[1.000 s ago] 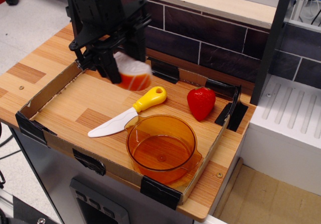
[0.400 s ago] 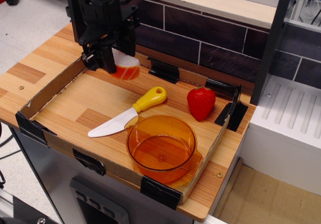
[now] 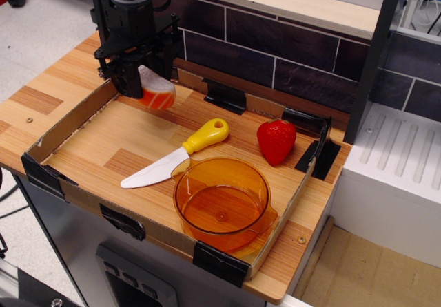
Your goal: Take sushi out of pot
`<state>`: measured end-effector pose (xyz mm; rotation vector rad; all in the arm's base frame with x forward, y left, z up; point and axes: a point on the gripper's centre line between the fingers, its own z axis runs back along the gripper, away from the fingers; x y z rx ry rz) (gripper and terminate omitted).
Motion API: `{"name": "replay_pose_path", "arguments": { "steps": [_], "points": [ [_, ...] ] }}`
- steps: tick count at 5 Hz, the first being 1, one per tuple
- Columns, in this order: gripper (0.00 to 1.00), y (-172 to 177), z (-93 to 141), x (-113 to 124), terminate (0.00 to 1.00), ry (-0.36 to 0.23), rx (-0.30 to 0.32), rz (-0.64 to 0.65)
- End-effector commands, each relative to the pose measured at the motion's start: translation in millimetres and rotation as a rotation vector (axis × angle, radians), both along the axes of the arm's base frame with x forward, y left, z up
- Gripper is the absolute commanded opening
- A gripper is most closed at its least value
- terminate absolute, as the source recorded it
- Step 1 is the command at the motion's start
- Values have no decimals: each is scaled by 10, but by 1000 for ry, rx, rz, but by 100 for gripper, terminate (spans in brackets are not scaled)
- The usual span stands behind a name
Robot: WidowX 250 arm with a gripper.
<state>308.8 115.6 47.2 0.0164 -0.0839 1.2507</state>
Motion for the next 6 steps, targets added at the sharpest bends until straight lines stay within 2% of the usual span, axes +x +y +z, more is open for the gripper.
{"name": "replay_pose_path", "arguments": {
  "steps": [1, 2, 3, 4, 5, 6],
  "points": [
    [0, 217, -18, 56, 0, 37, 5, -334],
    [0, 212, -63, 39, 0, 71, 18, -377],
    [0, 214, -65, 28, 0, 62, -20, -354],
    [100, 216, -5, 26, 0, 63, -44, -323],
    [100, 191, 77, 11, 0, 49, -34, -306],
    [100, 121, 332, -13, 0, 38, -56, -243]
  ]
}}
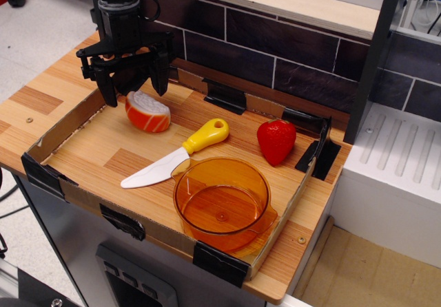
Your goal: Take sushi out of pot
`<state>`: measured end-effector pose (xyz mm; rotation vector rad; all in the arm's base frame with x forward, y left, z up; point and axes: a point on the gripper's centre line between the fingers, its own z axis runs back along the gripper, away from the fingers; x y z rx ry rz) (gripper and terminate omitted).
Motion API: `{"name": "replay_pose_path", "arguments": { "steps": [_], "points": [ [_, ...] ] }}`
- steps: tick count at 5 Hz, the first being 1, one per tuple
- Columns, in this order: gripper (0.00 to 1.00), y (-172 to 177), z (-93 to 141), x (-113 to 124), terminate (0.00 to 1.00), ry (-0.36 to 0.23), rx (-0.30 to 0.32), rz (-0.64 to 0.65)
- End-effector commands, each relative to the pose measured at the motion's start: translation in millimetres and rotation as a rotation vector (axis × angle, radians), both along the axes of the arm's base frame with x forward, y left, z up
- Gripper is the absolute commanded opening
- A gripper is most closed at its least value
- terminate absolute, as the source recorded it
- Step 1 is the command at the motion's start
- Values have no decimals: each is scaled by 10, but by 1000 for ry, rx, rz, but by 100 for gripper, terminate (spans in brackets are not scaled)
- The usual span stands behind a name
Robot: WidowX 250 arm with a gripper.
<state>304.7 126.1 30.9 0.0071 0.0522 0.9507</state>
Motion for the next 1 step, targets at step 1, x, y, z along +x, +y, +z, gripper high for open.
{"name": "replay_pose_path", "arguments": {
  "steps": [1],
  "points": [
    [100, -78, 802, 31, 100, -70, 10, 105]
  ]
}}
